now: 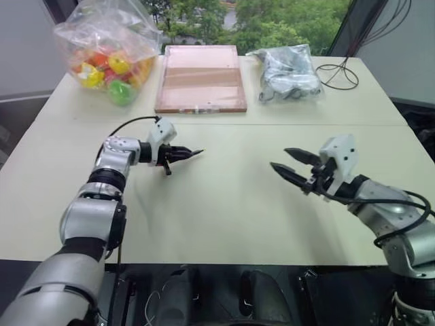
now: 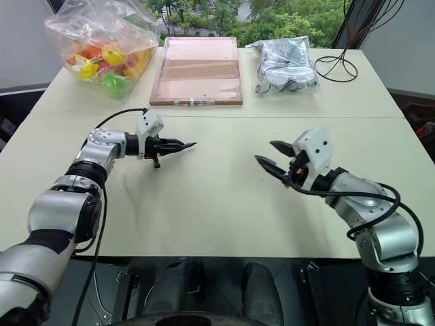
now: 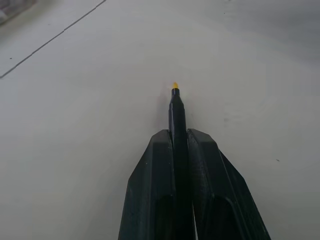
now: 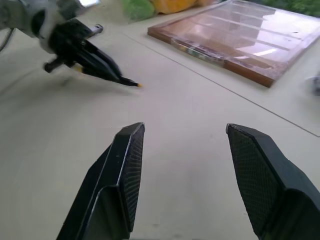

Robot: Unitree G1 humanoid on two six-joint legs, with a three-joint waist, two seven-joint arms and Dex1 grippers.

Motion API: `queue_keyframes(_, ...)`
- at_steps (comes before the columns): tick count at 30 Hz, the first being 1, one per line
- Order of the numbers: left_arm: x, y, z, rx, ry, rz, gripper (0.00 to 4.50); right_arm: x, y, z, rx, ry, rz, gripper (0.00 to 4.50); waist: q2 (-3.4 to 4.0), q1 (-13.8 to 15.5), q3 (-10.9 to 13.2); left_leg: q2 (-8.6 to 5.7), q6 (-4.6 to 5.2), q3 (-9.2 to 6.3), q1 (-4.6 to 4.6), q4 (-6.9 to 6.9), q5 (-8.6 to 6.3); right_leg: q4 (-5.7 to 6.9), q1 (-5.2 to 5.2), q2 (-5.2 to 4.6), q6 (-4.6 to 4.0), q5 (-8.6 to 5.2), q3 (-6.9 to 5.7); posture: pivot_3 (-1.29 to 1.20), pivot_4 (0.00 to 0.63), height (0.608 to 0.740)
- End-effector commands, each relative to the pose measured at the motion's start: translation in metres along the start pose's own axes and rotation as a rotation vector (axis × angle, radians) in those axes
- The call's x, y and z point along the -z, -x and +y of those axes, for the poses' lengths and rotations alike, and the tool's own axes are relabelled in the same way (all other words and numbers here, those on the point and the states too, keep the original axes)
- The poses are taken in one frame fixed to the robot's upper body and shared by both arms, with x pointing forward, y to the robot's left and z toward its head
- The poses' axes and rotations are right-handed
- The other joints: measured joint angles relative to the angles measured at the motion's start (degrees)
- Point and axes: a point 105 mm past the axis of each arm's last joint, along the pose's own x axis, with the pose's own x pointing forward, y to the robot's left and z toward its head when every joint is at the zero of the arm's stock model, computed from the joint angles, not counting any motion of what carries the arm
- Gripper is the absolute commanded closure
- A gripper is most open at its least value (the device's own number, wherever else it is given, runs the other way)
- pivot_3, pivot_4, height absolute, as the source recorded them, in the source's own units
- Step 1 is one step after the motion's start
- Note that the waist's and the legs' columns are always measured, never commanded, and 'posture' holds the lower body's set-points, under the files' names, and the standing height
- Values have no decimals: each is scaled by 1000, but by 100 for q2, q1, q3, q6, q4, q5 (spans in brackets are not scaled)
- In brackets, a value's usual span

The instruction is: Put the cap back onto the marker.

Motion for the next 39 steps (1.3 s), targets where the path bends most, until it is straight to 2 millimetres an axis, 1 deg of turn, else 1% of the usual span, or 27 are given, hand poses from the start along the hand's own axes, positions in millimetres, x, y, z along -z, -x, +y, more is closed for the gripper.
queue_keyframes(1, -36, 10, 3, 43, -123, -53, 4457, -1, 10, -24, 52, 77, -12, 1824, 0, -1, 0, 0, 0, 0, 0, 0, 0, 0, 0, 0, 0, 0, 0, 0, 150, 740)
queue_keyframes(3, -48, 20, 1, 67, -178, -73, 4457, 10, 15, -55, 133, 125, 6, 1824, 0, -19, 0, 0, 0, 0, 2, -1, 0, 0, 1, 0, 0, 0, 0, 0, 150, 740)
queue_keyframes(5, -55, 27, -4, 87, -215, -95, 4457, 21, 17, -73, 144, 143, 35, 1824, 0, -37, 0, 0, -1, 5, 2, 0, 1, 1, 0, 0, 1, 0, 1, 0, 150, 740)
queue_keyframes(9, -62, 33, -22, 100, -240, -135, 4457, 39, 16, -92, 127, 132, 75, 1824, 6, -113, -2, 1, -25, 6, 10, -4, 17, 6, 1, 1, 2, -1, 2, 0, 150, 740)
queue_keyframes(13, -64, 36, -42, 96, -238, -157, 4457, 50, 15, -104, 116, 123, 108, 1824, 5, -159, -1, 1, -39, 7, 10, -1, 26, 12, 2, 1, 6, -2, 4, 0, 150, 740)
queue_keyframes(17, -62, 41, -57, 84, -225, -153, 4457, 56, 8, -108, 77, 93, 119, 1824, 6, -165, -1, 1, -40, 6, 12, -1, 26, 14, 3, 1, 6, -2, 6, 0, 150, 740)
queue_keyframes(21, -55, 46, -69, 76, -199, -130, 4457, 64, -3, -99, -28, 84, 146, 1824, 6, -162, -1, 1, -41, 6, 15, -3, 27, 13, 4, 1, 6, -2, 8, 0, 150, 740)
queue_keyframes(25, -52, 51, -71, 70, -186, -112, 4457, 71, -10, -94, -96, 91, 187, 1824, 6, -139, -1, 1, -41, 6, 15, -2, 27, 12, 6, 1, 5, -2, 7, 0, 150, 740)
queue_keyframes(27, -52, 52, -73, 67, -185, -108, 4457, 73, -14, -96, -106, 84, 203, 1824, 7, -156, -1, 1, -41, 7, 15, -2, 27, 11, 6, 1, 5, -2, 8, 0, 150, 740)
queue_keyframes(34, -52, 57, -78, 37, -175, -101, 4457, 79, -26, -100, -113, 38, 233, 1824, 8, -167, -1, 1, -46, 8, 17, -4, 29, 12, 6, 1, 5, -2, 8, 0, 150, 740)
queue_keyframes(39, -51, 62, -80, 13, -165, -95, 4457, 83, -31, -99, -110, 8, 246, 1824, 8, -150, 0, 1, -47, 9, 17, -4, 30, 12, 7, 1, 5, -2, 8, 0, 150, 740)
